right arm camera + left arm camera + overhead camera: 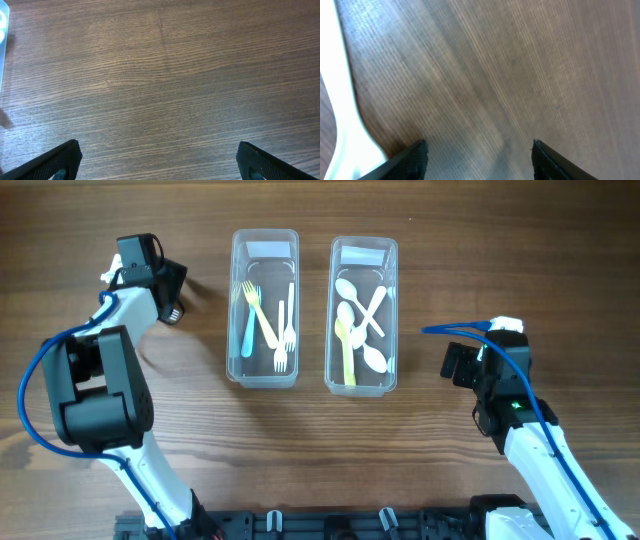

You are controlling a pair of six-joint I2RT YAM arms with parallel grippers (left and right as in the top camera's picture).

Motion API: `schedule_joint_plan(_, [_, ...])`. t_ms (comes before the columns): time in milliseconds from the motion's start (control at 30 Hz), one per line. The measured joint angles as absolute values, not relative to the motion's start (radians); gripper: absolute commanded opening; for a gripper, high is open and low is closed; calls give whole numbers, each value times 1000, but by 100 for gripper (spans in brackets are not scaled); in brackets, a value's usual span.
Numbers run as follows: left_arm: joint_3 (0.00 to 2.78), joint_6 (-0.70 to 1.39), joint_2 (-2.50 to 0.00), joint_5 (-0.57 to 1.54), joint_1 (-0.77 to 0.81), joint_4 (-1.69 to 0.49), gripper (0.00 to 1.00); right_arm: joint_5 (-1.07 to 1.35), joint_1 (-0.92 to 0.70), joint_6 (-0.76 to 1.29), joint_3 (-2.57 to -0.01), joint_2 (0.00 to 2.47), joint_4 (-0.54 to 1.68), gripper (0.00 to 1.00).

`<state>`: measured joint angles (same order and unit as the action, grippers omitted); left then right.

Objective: Pack container
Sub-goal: 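Move the left gripper to the last white fork and grasp it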

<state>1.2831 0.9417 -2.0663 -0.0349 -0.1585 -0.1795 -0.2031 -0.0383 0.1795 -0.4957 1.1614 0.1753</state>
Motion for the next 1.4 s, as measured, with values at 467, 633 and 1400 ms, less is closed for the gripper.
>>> schedule_joint_plan(467, [1300,1010,-2029,-303,-158,-667,59,-203,-38,179,-496,1161,175,100])
schedule_joint_plan(633, [1294,953,-2012,-227,-164,-674,57,-203,-38,179,-496,1161,176,100])
schedule_joint_plan(1400, [1259,487,-1779,-354,-170,-507,67,-203,-38,179,-496,1161,175,100])
